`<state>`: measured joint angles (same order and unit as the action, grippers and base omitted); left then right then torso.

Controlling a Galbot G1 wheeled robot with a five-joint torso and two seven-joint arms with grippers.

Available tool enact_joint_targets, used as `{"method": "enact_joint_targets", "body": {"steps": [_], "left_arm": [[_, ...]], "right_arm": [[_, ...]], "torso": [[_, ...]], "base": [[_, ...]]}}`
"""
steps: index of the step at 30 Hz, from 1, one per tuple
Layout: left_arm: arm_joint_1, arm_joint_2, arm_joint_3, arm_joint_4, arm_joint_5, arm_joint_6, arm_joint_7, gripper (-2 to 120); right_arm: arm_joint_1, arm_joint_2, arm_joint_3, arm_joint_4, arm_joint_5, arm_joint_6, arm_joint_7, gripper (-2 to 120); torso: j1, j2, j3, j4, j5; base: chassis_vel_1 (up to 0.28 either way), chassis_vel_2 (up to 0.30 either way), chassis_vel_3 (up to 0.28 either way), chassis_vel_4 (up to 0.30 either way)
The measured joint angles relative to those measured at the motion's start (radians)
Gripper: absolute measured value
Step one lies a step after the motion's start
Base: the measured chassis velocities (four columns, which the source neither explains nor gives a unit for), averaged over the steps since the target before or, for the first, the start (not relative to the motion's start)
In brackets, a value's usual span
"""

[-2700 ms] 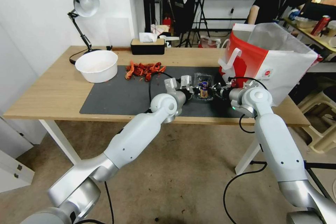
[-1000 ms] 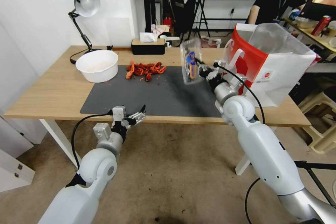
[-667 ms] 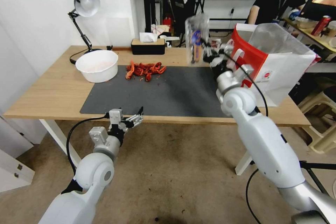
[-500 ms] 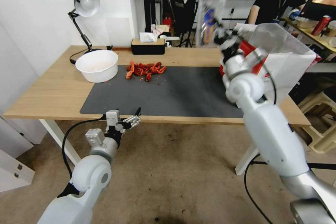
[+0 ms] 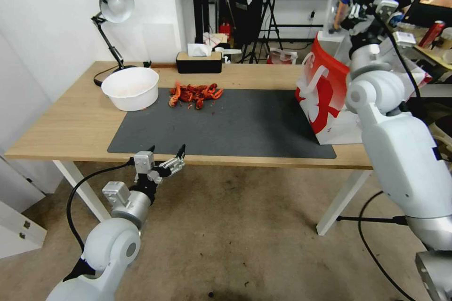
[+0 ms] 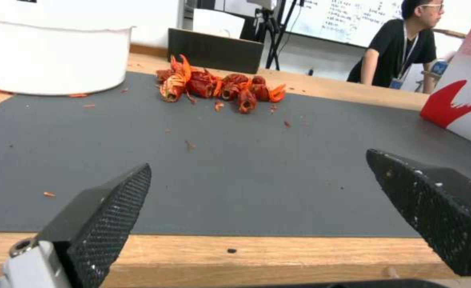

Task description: Close the takeout container lid, then place the container into the takeout bag.

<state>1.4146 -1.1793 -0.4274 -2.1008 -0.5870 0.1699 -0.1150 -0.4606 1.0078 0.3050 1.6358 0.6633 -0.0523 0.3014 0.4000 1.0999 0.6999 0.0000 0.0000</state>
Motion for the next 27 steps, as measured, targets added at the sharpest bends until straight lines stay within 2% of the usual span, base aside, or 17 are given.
{"method": "enact_joint_targets", "body": {"steps": [11,14,15,17,18,22,23,25,27], "left_arm": [[0.000,-0.008,0.015,0.010,0.008,-0.014,-0.002,100],[-0.001,-0.010,0.021,0.011,0.011,-0.016,-0.005,100],[-0.001,-0.010,0.021,0.011,0.011,-0.016,-0.005,100],[-0.001,-0.011,0.024,0.011,0.012,-0.016,-0.008,100],[-0.001,-0.011,0.024,0.011,0.012,-0.016,-0.008,100],[-0.003,-0.009,0.023,0.015,0.012,-0.020,-0.013,100],[-0.003,-0.009,0.023,0.015,0.012,-0.020,-0.013,100],[-0.002,-0.007,0.022,0.015,0.011,-0.020,-0.018,100],[-0.001,-0.007,0.021,0.015,0.011,-0.020,-0.019,100]], "right_arm": [[-0.047,-0.005,0.019,0.022,-0.015,-0.042,0.073,0],[-0.058,0.001,0.024,0.034,0.009,-0.052,0.087,14],[-0.058,0.001,0.024,0.034,0.009,-0.052,0.087,14],[-0.067,0.006,0.028,0.040,0.028,-0.059,0.096,25],[-0.067,0.006,0.028,0.040,0.028,-0.059,0.096,25],[-0.083,0.017,0.033,0.041,0.031,-0.059,0.100,44],[-0.083,0.017,0.033,0.041,0.031,-0.059,0.100,44],[-0.088,0.024,0.033,0.043,0.031,-0.059,0.103,54],[-0.090,0.026,0.033,0.043,0.031,-0.059,0.103,58]], "torso": [[0.000,0.000,0.000,0.0001,0.0000],[0.000,0.000,0.000,0.0002,0.0000],[0.000,0.000,0.000,0.0002,0.0000],[0.000,0.000,0.000,0.0002,-0.0003],[0.000,0.000,0.000,0.0002,-0.0003],[0.000,0.000,0.000,0.0000,-0.0001],[0.000,0.000,0.000,0.0000,-0.0001],[0.000,0.000,0.000,0.0001,-0.0001],[0.000,0.000,0.000,0.0001,-0.0001]], "base": [[0.000,0.000,0.000,0.000],[0.000,0.000,0.000,0.000],[0.000,0.000,0.000,0.000],[0.000,0.000,0.000,0.000],[0.000,0.000,0.000,0.000],[0.000,0.000,0.000,0.000],[0.000,0.000,0.000,0.000],[0.000,0.000,0.000,0.000],[0.000,0.000,0.000,0.000]]}}
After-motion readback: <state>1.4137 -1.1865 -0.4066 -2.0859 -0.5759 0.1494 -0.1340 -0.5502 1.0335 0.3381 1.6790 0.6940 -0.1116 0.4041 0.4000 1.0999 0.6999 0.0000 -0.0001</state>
